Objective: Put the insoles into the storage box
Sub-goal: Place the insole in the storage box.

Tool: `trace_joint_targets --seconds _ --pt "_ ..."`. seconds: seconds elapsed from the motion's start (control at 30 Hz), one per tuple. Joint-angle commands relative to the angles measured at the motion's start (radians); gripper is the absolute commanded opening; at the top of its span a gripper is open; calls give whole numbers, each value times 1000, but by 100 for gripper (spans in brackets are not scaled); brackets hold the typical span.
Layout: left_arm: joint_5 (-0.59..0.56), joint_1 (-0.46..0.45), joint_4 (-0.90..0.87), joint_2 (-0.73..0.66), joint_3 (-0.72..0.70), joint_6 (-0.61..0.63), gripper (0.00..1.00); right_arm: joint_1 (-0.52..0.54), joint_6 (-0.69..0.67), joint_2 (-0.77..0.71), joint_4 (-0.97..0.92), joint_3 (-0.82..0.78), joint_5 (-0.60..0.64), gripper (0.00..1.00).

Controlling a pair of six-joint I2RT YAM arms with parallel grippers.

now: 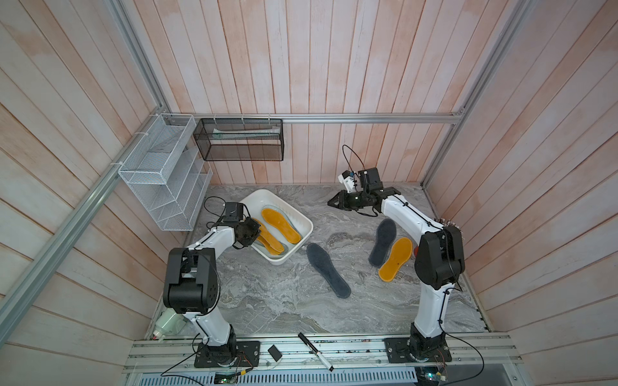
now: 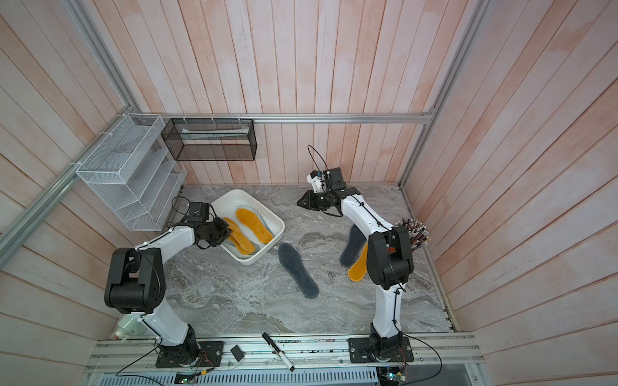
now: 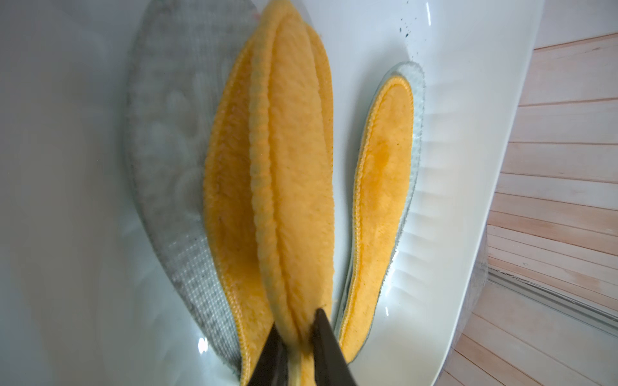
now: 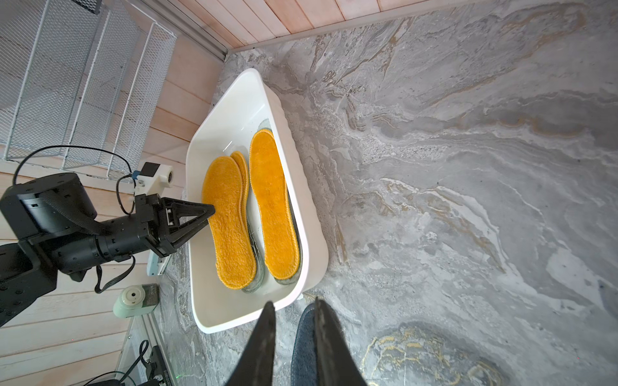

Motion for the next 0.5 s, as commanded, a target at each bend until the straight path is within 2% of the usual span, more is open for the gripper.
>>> trace_joint_targets --seconds 0.0,0.47 --pt "-14 5 -56 11 39 10 17 -7 3 20 -6 21 -21 25" --pt "-77 5 -256 17 147 31 26 -11 13 7 8 -9 -37 32"
